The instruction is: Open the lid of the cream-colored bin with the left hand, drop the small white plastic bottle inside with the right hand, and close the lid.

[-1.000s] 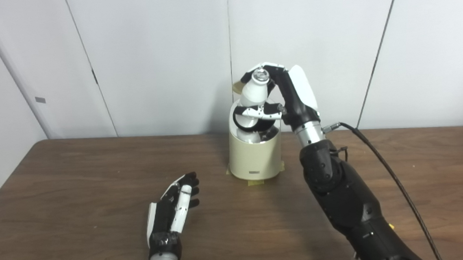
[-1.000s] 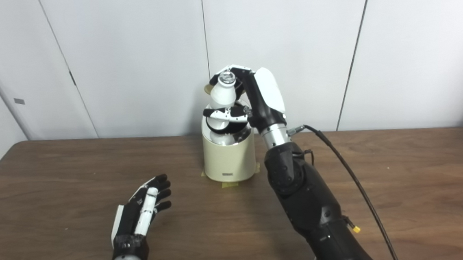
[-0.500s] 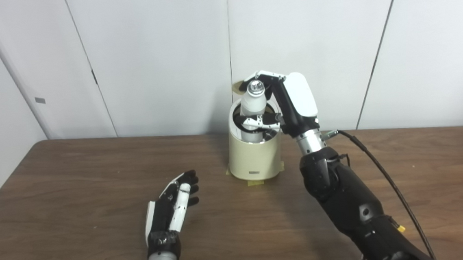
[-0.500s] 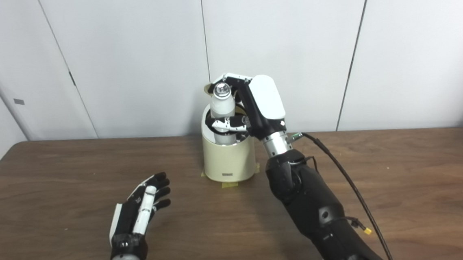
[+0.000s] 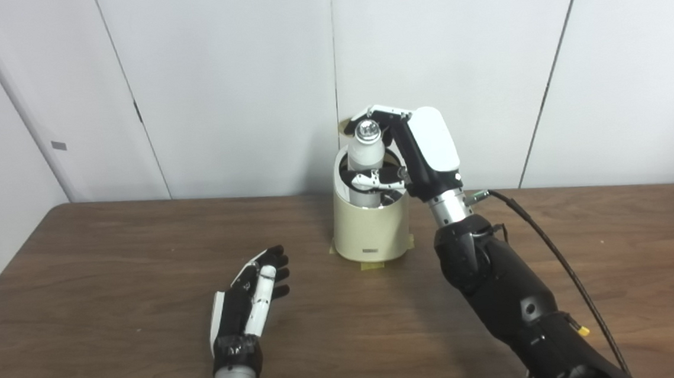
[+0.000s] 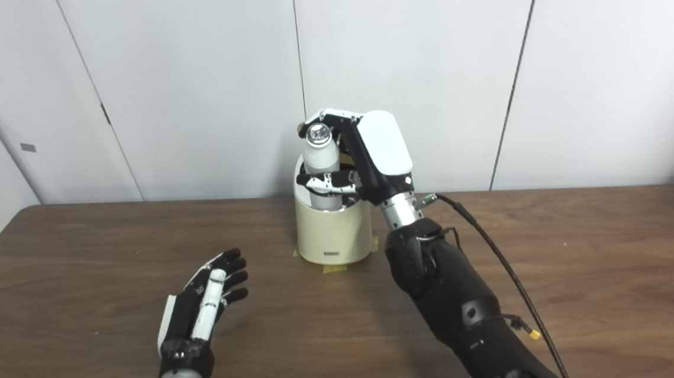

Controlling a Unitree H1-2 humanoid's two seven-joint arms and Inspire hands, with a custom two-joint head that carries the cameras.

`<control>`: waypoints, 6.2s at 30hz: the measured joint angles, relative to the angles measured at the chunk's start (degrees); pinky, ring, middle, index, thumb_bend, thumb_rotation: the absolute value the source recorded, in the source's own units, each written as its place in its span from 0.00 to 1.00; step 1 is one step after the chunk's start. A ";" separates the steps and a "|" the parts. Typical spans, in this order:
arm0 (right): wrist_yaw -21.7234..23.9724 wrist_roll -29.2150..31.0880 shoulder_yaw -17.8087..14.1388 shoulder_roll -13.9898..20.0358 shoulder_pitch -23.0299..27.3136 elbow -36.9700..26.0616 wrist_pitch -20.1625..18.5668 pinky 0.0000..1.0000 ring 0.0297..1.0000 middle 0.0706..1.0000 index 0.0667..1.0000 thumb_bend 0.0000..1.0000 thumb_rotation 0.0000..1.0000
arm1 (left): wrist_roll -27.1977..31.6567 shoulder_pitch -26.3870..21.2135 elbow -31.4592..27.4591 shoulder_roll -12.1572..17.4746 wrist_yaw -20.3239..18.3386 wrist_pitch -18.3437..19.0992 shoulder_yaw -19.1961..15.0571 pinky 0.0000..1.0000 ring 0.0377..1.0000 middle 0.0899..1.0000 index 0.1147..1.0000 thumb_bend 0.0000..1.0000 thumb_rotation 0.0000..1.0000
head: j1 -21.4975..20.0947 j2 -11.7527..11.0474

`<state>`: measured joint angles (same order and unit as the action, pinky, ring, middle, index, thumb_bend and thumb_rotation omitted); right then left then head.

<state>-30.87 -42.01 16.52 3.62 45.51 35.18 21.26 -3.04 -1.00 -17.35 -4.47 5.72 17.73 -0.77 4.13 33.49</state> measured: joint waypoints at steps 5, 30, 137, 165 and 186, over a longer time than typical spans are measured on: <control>0.84 0.24 0.14 0.13 -0.02 0.04 -0.09 0.32 0.39 0.47 0.49 0.50 0.00 | 0.02 0.04 0.00 0.12 -0.09 0.02 0.03 0.76 0.79 0.77 0.78 0.53 0.75 | -0.09 0.00; 0.87 -2.14 2.38 1.99 0.32 0.61 -1.34 0.32 0.38 0.45 0.48 0.50 0.00 | -0.01 0.06 -1.42 0.15 0.14 0.21 -0.22 0.76 0.78 0.77 0.75 0.52 0.72 | -0.79 0.62; 34.67 40.56 -18.60 2.15 -38.93 -48.56 -36.31 0.75 0.88 0.91 0.89 0.57 0.81 | 5.75 -2.31 2.43 6.41 -4.18 -0.35 -4.41 0.77 0.79 0.79 0.82 0.37 0.55 | -6.33 -1.41; 31.49 45.29 -19.24 -4.55 -48.98 -45.09 -26.89 0.87 0.93 0.94 0.93 0.55 1.00 | 3.78 -31.52 13.66 12.51 -8.45 5.65 0.09 0.87 0.88 0.86 0.87 0.38 0.80 | -5.45 -6.06; 31.42 45.11 -18.36 -4.54 -48.89 -43.66 -24.30 0.83 0.90 0.91 0.91 0.58 1.00 | -3.33 -40.84 25.99 14.14 -10.10 -1.21 6.25 0.86 0.87 0.85 0.86 0.43 0.77 | -5.71 -7.82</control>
<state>0.54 3.10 -1.84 -0.92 -3.38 -8.47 -3.03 -6.37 -41.84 8.64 9.67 -4.38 16.52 5.48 -1.58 25.66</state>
